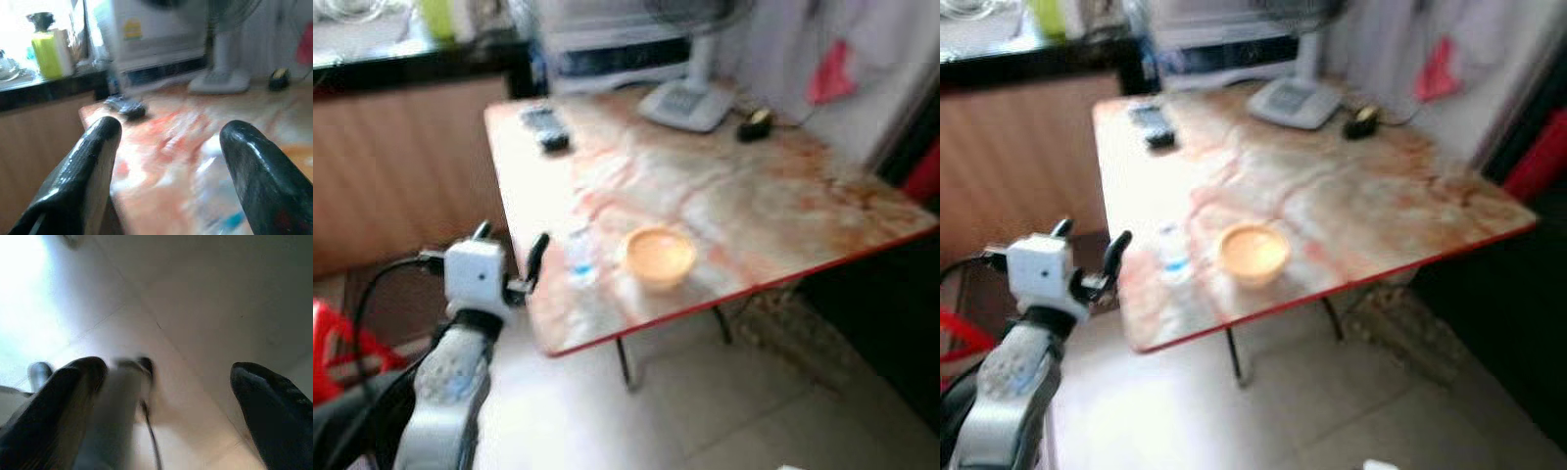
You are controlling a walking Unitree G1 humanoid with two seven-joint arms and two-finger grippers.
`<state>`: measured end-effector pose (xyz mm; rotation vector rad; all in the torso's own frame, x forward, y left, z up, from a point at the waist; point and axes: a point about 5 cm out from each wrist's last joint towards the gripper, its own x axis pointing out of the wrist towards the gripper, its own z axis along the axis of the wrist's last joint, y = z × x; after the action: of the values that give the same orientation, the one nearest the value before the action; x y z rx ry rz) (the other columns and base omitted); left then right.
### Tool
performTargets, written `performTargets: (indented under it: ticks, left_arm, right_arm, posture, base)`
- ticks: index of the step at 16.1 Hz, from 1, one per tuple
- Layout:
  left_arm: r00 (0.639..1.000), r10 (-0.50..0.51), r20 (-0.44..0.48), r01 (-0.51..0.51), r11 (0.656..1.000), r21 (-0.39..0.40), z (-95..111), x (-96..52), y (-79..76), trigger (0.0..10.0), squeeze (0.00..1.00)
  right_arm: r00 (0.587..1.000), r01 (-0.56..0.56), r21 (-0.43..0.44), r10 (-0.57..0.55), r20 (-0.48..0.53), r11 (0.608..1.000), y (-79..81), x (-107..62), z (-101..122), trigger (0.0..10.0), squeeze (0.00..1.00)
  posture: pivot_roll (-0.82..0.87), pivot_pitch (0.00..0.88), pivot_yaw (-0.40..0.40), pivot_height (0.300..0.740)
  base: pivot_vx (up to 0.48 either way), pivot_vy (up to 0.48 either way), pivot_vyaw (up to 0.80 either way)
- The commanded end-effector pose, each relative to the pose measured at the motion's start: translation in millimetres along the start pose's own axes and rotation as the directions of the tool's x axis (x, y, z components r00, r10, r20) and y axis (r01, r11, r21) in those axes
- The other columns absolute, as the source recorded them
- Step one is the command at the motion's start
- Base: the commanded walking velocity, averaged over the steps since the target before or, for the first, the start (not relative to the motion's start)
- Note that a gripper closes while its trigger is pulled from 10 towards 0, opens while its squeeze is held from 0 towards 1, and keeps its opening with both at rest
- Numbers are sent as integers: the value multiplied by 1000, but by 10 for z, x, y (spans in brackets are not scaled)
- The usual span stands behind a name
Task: Restocking fridge
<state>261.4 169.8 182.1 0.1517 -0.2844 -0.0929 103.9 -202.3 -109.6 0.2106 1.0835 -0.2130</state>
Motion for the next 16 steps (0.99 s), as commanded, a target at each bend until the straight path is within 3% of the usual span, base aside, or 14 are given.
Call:
performTargets:
  ticks: [1,7,11,14,16]
  left_arm:
    - [999,-26,25,26,1000,-3,82,18,-40,10000,0]
    - [999,-16,38,16,1000,-1,159,39,-24,10000,0]
    - [999,-8,49,8,1000,0,203,12,-41,10000,0]
    - [997,41,68,-42,999,10,350,49,25,10000,0]
    - [997,80,-4,-80,997,11,445,96,150,10000,0]
  right_arm:
    - [1000,13,20,-13,12,1000,-31,0,25,10000,0]
    - [1000,8,11,-9,14,1000,-42,-1,36,10000,0]
    - [1000,8,5,-8,14,1000,-50,1,48,10000,0]
    - [1000,7,5,-7,13,1000,-47,4,57,10000,0]
    - [1000,7,5,-7,10,1000,-39,7,62,10000,0]
  posture:
    - [162,33,-43,740]
    - [177,53,-59,740]
    - [181,63,-68,740]
    - [195,65,-76,740]
    - [213,66,-80,740]
  base:
    - [304,0,-800]
    - [309,0,-133]
    - [0,0,0]
    - [0,0,0]
    - [0,0,0]
